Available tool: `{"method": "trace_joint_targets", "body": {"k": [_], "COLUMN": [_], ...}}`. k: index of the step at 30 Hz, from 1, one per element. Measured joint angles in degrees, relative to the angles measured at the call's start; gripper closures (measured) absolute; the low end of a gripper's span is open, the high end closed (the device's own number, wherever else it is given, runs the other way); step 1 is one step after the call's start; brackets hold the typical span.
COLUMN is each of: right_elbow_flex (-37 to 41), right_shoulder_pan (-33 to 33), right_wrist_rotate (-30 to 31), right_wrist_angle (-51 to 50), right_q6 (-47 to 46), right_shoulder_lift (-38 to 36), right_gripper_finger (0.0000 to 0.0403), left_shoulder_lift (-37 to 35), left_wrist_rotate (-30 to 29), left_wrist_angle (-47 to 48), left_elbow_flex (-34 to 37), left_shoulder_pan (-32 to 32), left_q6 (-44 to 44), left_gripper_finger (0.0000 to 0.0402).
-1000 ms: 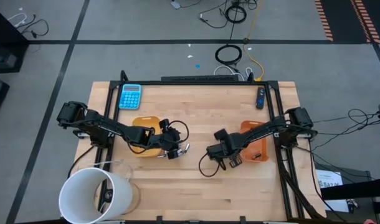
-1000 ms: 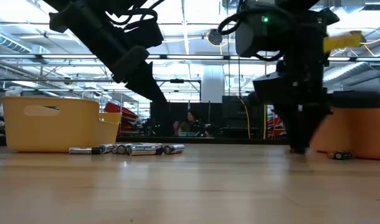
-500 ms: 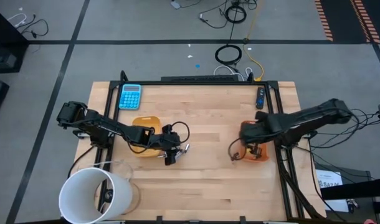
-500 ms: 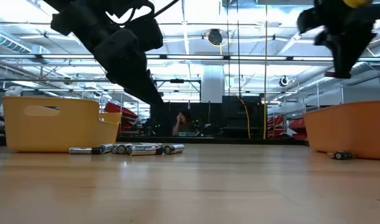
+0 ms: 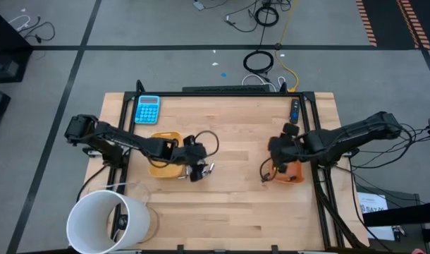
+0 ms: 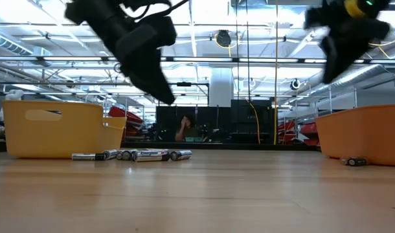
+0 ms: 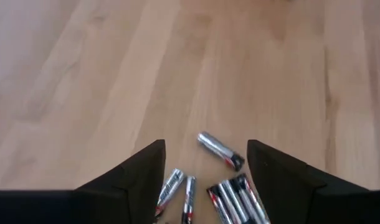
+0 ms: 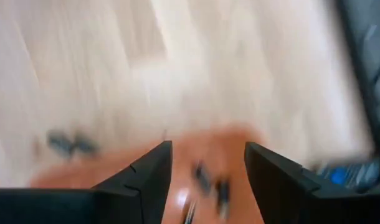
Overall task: Sort batteries
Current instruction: Put the silver battery into the yellow bin
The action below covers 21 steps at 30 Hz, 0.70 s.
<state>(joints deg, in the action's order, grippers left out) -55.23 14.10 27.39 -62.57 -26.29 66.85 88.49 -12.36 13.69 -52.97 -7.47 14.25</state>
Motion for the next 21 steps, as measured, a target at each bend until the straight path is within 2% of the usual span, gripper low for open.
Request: {"method": "trace_joint_targets", "body": {"k": [3, 10, 14, 21], "right_elbow_flex": [-1.7, 0.8, 1.9, 2.0], "right_shoulder_pan": [-1.5, -6.3, -7.7, -8.2], "right_wrist_rotate": [2.8, 2.4, 2.3, 2.3], "right_wrist_angle": [7.7, 24.9, 27.7, 28.2], "right_q6": [8.0, 22.8, 25.8, 27.4], "right_shoulder_lift": [0.0, 0.0, 0.0, 0.0], "right_gripper_finger": [0.0223, 0.0242, 0.0243, 0.0243], "left_shoulder_lift": [1.9, 10.7, 14.3, 17.4], "left_wrist_rotate": [3.6, 8.3, 10.0, 9.5], "left_wrist_angle": [1.4, 3.2, 4.2, 4.9], "left_elbow_flex": [-3.2, -7.5, -9.8, -11.4], "left_shoulder_pan": [1.8, 2.6, 1.7, 1.5], "left_q6": [4.0, 6.5, 8.0, 9.5], "left_gripper_finger": [0.0164, 0.0175, 0.0176, 0.0176]}}
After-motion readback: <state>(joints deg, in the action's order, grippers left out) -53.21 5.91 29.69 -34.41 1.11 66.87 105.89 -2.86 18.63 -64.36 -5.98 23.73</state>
